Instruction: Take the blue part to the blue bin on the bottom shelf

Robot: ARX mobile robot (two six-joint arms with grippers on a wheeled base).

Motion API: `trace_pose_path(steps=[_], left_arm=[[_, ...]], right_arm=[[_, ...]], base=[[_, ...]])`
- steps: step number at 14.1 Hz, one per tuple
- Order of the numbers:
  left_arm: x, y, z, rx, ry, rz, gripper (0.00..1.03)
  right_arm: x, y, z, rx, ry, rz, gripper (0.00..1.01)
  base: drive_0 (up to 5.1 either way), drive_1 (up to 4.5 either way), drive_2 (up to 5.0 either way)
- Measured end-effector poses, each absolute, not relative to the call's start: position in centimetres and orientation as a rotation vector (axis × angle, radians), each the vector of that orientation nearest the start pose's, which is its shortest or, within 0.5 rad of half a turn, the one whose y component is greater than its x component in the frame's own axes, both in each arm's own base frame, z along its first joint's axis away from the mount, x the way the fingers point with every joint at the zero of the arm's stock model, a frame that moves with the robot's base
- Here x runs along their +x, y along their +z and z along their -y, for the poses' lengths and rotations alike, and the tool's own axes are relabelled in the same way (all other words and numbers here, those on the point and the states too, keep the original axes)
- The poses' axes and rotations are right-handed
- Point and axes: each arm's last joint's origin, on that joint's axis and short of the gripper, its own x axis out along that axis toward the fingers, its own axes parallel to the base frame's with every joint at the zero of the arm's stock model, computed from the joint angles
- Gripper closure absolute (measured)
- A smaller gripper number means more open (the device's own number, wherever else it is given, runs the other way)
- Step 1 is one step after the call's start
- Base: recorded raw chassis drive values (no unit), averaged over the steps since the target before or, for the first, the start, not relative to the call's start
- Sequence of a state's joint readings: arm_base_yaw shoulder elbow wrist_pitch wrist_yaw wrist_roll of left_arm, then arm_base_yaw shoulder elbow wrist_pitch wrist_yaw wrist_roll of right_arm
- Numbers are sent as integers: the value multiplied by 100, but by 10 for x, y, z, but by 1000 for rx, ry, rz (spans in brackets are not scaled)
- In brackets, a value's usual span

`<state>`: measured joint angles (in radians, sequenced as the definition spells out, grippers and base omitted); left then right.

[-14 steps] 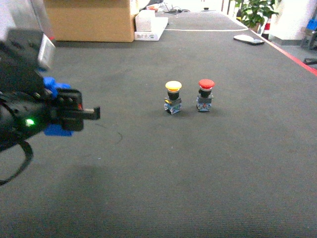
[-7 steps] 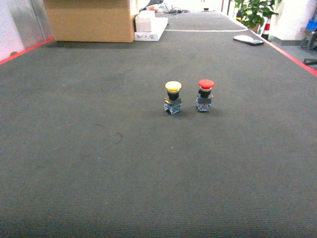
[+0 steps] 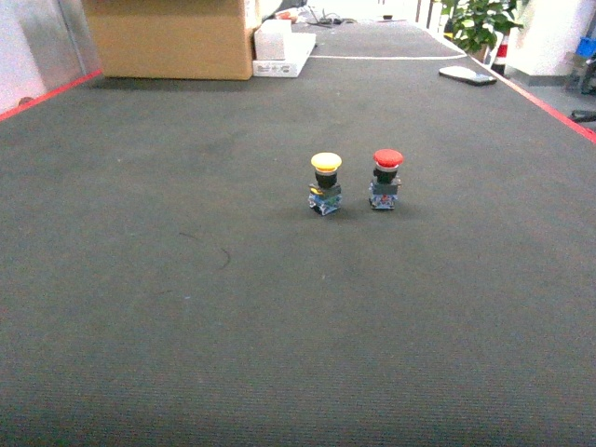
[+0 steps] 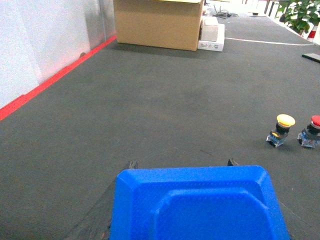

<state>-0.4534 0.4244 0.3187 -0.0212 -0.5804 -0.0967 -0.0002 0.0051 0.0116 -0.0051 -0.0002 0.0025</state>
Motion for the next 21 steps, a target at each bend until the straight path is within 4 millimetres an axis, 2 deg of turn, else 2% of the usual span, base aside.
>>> trace_pose_path(steps=[4,9,21], left_arm=[[115,234,39,-34,132,-104,59],[116,234,39,-32,132,-108,59],[116,234,38,-33,135,-105,59]], right_arm=[[97,167,0,2,0,2,3],[97,167,0,2,0,2,3],[97,167,0,2,0,1,3]], base=[[0,0,0],[1,-333,335],[-158,-158,-158]])
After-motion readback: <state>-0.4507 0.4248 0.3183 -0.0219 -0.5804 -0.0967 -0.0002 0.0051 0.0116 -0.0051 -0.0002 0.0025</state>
